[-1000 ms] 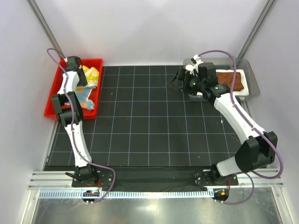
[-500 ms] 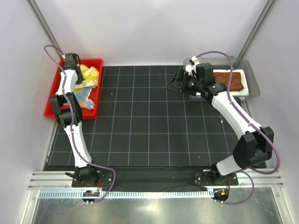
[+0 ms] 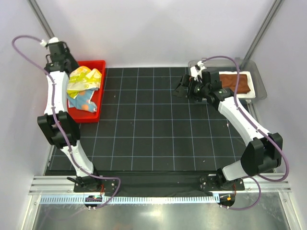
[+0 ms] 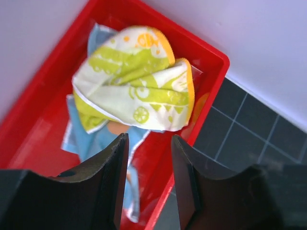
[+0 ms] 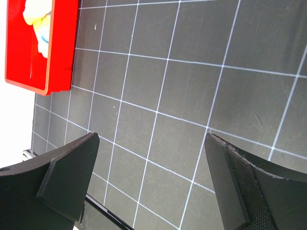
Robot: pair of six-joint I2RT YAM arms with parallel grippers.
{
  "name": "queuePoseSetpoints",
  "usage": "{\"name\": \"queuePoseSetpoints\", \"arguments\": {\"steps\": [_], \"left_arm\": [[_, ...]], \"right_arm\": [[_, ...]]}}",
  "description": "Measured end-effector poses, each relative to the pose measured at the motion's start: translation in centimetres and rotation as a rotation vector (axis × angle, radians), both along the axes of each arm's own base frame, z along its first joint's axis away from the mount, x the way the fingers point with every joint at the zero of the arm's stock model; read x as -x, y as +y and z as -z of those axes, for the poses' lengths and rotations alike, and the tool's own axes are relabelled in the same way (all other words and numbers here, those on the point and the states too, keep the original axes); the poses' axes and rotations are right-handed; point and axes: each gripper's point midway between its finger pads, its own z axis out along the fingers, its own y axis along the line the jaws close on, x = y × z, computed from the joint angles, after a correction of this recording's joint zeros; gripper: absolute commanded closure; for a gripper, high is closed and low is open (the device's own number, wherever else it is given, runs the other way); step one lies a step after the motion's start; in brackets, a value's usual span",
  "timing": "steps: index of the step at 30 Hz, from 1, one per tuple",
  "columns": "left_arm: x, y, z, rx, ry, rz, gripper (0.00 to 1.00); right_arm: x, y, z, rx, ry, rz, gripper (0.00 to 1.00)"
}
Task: Fold and stack the towels
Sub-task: Grab crumpled towel
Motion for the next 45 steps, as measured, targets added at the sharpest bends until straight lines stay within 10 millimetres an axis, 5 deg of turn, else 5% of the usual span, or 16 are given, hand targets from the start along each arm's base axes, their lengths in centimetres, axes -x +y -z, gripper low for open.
{"name": "queuePoseSetpoints", "arguments": {"steps": [3, 6, 8, 11, 18, 22, 25, 29, 36, 40, 45], "left_arm": [[-0.8, 2.9, 4.5, 0.206, 0.018, -0.082, 0.58], [-1.1, 5.7, 11.6, 0.373, 0.094, -0.206, 0.52], [-1.1, 6.3, 16.0, 0.458, 0.149, -0.281, 0.49], [-1.0, 5.7, 20.1, 0.533, 0.200, -0.345, 0.48], [-2.9, 5.4, 21.4, 0.617, 0.132, -0.414, 0.48], [-3.5, 5.9, 22.0, 0.619, 0.108, -0.441, 0.57], [-3.7, 6.0, 22.3, 0.625, 0.101, -0.451, 0.85], [-3.8, 5.9, 22.3, 0.634, 0.097, -0.450, 1.00], [-4.7, 3.8, 19.8, 0.680, 0.066, -0.356, 1.00], [-5.5, 0.2, 13.8, 0.691, -0.007, -0.211, 1.00], [-4.3, -10.0, 0.2, 0.684, -0.169, 0.152, 1.00]], "right_arm": [[0.4, -0.1, -0.4, -0.002, -0.010, 0.000, 0.00], [0.5, -0.2, -0.9, -0.004, -0.023, -0.001, 0.00], [0.4, -0.1, -0.9, -0.005, -0.026, -0.002, 0.00], [0.5, -0.1, -0.8, -0.006, -0.025, -0.004, 0.00], [0.4, 0.0, -0.8, -0.011, -0.031, -0.010, 0.00], [0.4, 0.1, -0.5, -0.011, -0.029, -0.016, 0.00], [0.3, 0.1, -0.2, -0.007, -0.024, -0.019, 0.00], [0.2, 0.1, 0.3, 0.001, -0.016, -0.022, 0.01], [0.1, 0.0, 0.4, 0.009, -0.017, -0.018, 0.00], [0.2, -0.3, 0.6, 0.022, -0.016, -0.008, 0.00], [1.5, -1.7, 1.3, 0.082, 0.011, 0.024, 0.00]]}}
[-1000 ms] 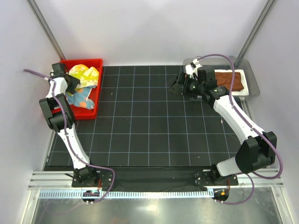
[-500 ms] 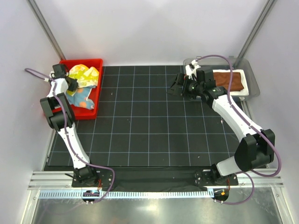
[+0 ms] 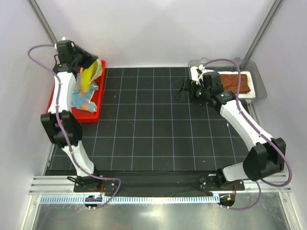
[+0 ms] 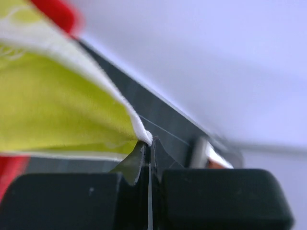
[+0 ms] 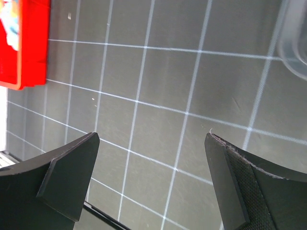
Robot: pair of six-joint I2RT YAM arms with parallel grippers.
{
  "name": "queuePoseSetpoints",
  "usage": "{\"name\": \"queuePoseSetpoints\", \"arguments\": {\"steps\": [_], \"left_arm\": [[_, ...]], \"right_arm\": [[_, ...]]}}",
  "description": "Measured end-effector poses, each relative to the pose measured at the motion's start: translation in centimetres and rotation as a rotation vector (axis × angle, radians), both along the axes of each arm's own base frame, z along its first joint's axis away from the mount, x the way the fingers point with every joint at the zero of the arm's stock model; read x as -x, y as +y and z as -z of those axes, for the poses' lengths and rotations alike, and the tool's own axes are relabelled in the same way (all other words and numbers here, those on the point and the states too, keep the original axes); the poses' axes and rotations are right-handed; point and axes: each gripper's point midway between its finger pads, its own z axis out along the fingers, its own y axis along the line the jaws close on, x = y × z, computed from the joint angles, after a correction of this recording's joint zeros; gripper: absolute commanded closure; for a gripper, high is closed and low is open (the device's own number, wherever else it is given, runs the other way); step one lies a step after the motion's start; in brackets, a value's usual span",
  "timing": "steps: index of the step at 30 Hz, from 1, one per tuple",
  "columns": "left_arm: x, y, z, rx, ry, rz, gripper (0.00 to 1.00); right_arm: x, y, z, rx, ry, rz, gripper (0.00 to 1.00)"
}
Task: Fold and stack the towels
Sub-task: Grab crumpled towel, then move the towel to the center of the board
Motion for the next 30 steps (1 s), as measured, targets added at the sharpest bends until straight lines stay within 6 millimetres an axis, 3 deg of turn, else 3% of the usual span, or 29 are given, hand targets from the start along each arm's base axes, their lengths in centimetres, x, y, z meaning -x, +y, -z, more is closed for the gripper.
{"name": "queuePoseSetpoints", "arguments": {"steps": [2, 4, 6, 8, 10, 12, 14, 16, 18, 20, 22, 25, 30], "left_arm": [[2.9, -5.5, -5.5, -0.012, -0.111, 0.141, 1.00], [7.3, -11.3, -9.9, -0.026, -0.211, 0.290, 1.00], [12.3, -15.8, -12.0, -0.026, -0.272, 0.419, 1.00], [18.1, -19.5, -12.3, -0.016, -0.300, 0.544, 0.97], [22.5, -21.3, -9.8, -0.008, -0.276, 0.616, 0.92], [25.7, -22.3, -5.2, -0.005, -0.200, 0.658, 0.85], [28.9, -23.2, 1.5, -0.001, -0.059, 0.703, 0.83], [31.9, -23.6, 9.0, -0.003, 0.110, 0.736, 0.75], [35.3, -22.8, 15.8, -0.016, 0.305, 0.748, 0.64], [38.6, -21.1, 20.7, -0.025, 0.469, 0.724, 0.60], [40.3, -20.2, 22.0, -0.024, 0.529, 0.710, 0.53], [39.8, -20.1, 19.8, -0.037, 0.456, 0.704, 0.43], [34.6, -21.1, 13.8, -0.137, 0.286, 0.704, 0.42]], "right_arm": [[0.6, -0.7, -0.3, 0.021, 0.000, 0.017, 0.00], [1.4, -1.6, -0.9, 0.046, -0.002, 0.043, 0.00], [2.1, -2.2, -1.7, 0.060, -0.012, 0.062, 0.00], [2.8, -2.8, -2.7, 0.069, -0.032, 0.079, 0.00], [3.6, -3.4, -3.5, 0.077, -0.045, 0.095, 0.00], [4.3, -3.9, -3.9, 0.082, -0.051, 0.105, 0.00], [5.0, -4.3, -3.7, 0.091, -0.041, 0.111, 0.01], [5.8, -4.5, -2.4, 0.103, -0.008, 0.111, 0.03], [6.5, -4.7, -0.2, 0.119, 0.044, 0.109, 0.07], [7.5, -4.8, 2.9, 0.138, 0.125, 0.105, 0.10], [8.6, -4.9, 5.7, 0.151, 0.208, 0.103, 0.14], [9.8, -4.7, 9.0, 0.158, 0.299, 0.107, 0.22], [9.3, -2.4, 12.5, 0.104, 0.359, 0.037, 0.33]]}}
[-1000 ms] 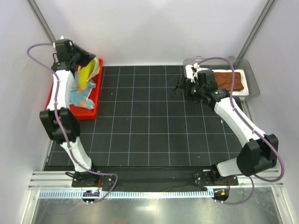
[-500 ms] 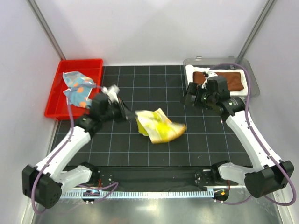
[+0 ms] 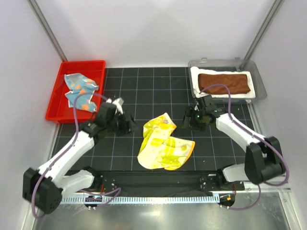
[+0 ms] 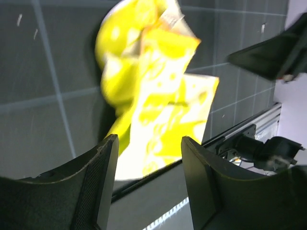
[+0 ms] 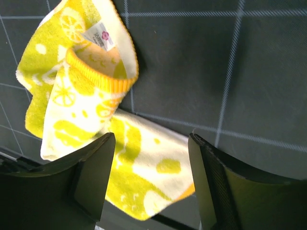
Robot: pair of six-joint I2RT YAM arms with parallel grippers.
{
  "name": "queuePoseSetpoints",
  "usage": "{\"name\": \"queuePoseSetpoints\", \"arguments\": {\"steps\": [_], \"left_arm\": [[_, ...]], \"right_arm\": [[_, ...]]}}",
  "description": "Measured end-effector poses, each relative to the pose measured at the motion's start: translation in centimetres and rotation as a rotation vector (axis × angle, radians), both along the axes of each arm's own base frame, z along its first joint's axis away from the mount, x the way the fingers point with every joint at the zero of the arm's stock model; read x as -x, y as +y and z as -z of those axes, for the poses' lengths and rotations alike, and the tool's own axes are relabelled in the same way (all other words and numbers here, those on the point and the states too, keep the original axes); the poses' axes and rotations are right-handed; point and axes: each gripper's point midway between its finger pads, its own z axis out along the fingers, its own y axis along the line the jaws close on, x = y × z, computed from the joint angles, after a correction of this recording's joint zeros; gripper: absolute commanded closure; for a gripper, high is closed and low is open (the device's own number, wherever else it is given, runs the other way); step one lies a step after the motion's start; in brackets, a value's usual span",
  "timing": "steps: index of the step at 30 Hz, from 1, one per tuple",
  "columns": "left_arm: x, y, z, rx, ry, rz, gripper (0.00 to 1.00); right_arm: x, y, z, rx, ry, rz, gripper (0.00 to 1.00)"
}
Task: Fold and stack the towels
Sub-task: Move the towel to the center of the board, then flatten out the crumpled towel
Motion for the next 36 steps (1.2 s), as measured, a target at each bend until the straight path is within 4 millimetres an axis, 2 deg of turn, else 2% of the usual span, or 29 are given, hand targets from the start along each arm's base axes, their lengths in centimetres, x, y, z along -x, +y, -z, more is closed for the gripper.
{"name": "queuePoseSetpoints", "arguments": {"steps": [3, 5, 8, 12, 14, 16, 21, 28, 36], "left_arm": [[-4.4, -2.4, -2.2, -0.007, -0.077, 0.070, 0.50], [-7.6, -4.6, -2.2, -0.020, -0.104, 0.154, 0.53], [-11.4, -7.7, -0.9, -0.053, -0.145, 0.294, 0.53], [-13.9, -11.2, 2.2, -0.096, -0.151, 0.494, 0.57], [-14.0, -12.3, 3.9, -0.087, -0.129, 0.568, 0.56], [-13.2, -12.7, 5.8, -0.079, -0.085, 0.625, 0.55], [-10.9, -12.9, 9.4, -0.068, 0.004, 0.738, 0.55], [-9.4, -13.6, 10.9, -0.051, -0.009, 0.855, 0.54], [-9.1, -14.0, 11.3, -0.041, -0.024, 0.893, 0.54]], "right_arm": [[-1.4, 1.0, 1.5, -0.015, 0.025, -0.011, 0.37], [-2.2, 1.1, 1.9, -0.008, 0.027, 0.011, 0.38], [-2.8, 1.0, 1.5, -0.013, 0.008, 0.046, 0.38], [-3.5, 0.7, -0.6, -0.048, -0.058, 0.069, 0.38], [-3.7, 0.7, -1.9, -0.073, -0.093, 0.071, 0.38], [-3.8, 0.9, -2.7, -0.093, -0.113, 0.066, 0.38], [-3.9, 1.4, -3.3, -0.122, -0.124, 0.047, 0.38], [-4.1, 2.1, -3.8, -0.160, -0.137, 0.020, 0.38], [-4.1, 2.3, -3.5, -0.162, -0.138, -0.004, 0.38]]}}
